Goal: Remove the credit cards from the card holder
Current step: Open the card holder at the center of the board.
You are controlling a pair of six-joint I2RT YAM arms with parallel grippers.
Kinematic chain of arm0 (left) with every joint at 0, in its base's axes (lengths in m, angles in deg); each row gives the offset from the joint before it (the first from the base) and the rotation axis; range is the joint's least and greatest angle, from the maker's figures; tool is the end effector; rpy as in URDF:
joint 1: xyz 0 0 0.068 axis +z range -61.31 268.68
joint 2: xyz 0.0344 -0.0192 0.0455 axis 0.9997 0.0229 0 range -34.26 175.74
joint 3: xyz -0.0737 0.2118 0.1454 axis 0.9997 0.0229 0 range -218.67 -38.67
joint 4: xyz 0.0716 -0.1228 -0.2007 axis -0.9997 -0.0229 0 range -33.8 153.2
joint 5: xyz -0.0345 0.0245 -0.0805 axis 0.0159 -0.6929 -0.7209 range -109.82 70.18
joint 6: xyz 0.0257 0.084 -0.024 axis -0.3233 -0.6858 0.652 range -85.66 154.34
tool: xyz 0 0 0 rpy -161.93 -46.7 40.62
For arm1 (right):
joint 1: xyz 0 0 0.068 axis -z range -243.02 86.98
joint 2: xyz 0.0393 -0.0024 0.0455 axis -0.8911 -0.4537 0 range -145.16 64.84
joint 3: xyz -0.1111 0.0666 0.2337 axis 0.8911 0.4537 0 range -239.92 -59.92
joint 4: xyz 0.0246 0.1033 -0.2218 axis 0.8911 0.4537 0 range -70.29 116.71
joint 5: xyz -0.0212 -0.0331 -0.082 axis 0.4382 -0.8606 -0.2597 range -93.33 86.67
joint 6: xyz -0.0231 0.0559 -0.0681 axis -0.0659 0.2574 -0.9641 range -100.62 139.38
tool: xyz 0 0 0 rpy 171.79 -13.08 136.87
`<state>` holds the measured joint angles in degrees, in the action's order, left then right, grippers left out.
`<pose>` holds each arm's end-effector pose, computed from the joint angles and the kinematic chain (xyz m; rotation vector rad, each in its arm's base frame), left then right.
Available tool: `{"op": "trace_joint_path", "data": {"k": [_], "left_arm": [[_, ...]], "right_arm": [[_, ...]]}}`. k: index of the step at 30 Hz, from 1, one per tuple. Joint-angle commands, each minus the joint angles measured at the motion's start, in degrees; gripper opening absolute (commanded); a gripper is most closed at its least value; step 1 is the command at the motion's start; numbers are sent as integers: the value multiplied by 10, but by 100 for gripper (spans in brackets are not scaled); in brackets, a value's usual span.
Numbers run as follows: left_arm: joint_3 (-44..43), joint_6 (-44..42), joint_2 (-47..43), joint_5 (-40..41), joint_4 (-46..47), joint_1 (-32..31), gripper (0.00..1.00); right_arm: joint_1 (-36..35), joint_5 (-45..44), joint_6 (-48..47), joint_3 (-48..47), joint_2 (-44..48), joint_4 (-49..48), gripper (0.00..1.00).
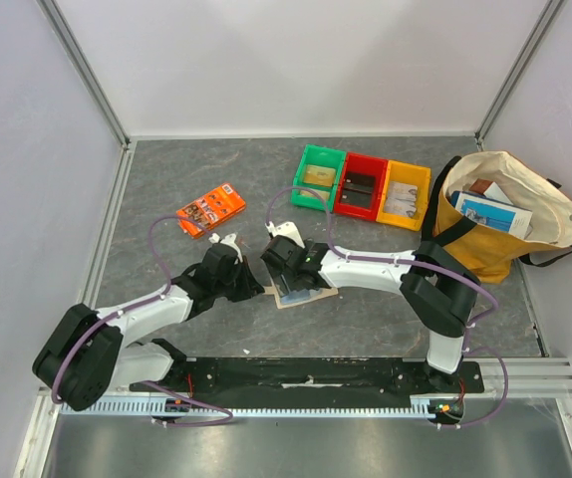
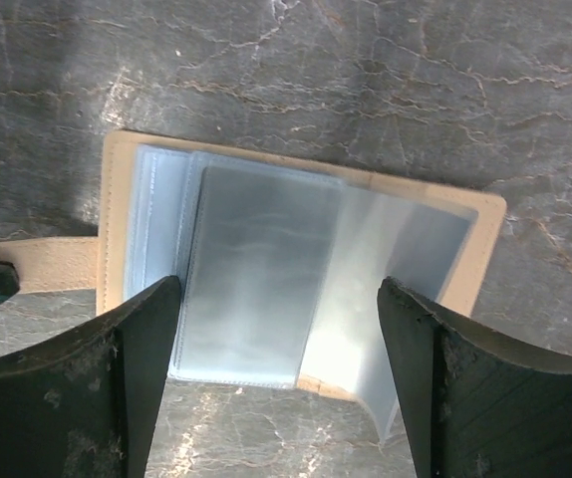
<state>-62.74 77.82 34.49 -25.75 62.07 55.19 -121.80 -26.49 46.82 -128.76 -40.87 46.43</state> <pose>0.1947 -0.1391 0.1251 -0.1652 2.4961 -0.7336 0.2216 0.3039 0.1395 -0.5676 2.4742 0.0272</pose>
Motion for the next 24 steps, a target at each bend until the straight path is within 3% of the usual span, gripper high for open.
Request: {"op": "trace_joint_path", "data": {"k": [1,7,24], "left_arm": [[8,-3,-19,28,-23,1,2],[11,-8,-21,27,-29,2,2],[11,-14,-20,34,-36,2,2]], "right_arm": [[2,-86,-14,-17,16,73,85],[12,-120,-24,-24,33,99,84],[106,-63,-51,51,88,67,82]]}}
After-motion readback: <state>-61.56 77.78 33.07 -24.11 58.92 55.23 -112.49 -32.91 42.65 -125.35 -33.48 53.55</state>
